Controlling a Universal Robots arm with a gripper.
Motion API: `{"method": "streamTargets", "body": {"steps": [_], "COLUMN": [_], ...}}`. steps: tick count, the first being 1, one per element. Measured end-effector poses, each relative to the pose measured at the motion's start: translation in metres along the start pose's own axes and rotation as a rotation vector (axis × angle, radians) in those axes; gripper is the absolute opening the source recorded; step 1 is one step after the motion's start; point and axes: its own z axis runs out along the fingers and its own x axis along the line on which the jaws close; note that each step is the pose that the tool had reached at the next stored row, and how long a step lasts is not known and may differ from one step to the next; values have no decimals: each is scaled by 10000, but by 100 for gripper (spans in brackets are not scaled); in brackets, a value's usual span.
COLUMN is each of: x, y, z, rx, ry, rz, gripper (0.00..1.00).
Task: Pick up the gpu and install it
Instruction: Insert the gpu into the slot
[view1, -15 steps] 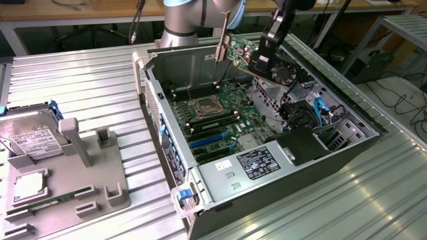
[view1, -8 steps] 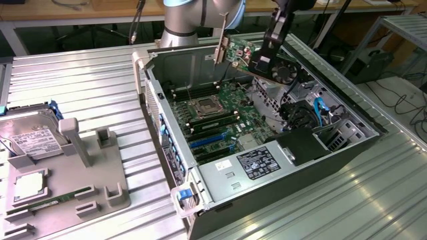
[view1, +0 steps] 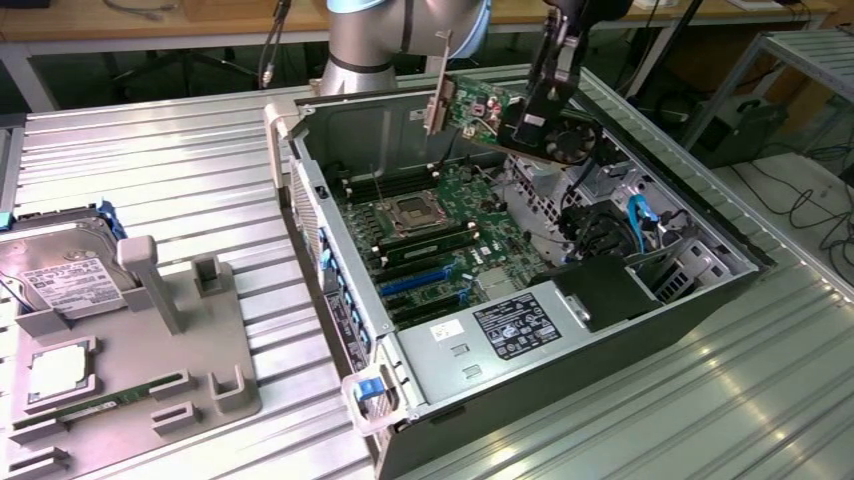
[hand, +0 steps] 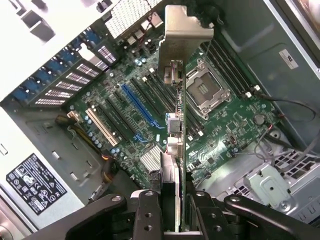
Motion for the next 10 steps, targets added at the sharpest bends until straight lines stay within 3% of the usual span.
{"method": "streamTargets", "body": {"steps": [10], "x": [0], "y": [0], "z": [0], "rx": [5], "ry": [12], "rz": [-1574], "gripper": [27]}}
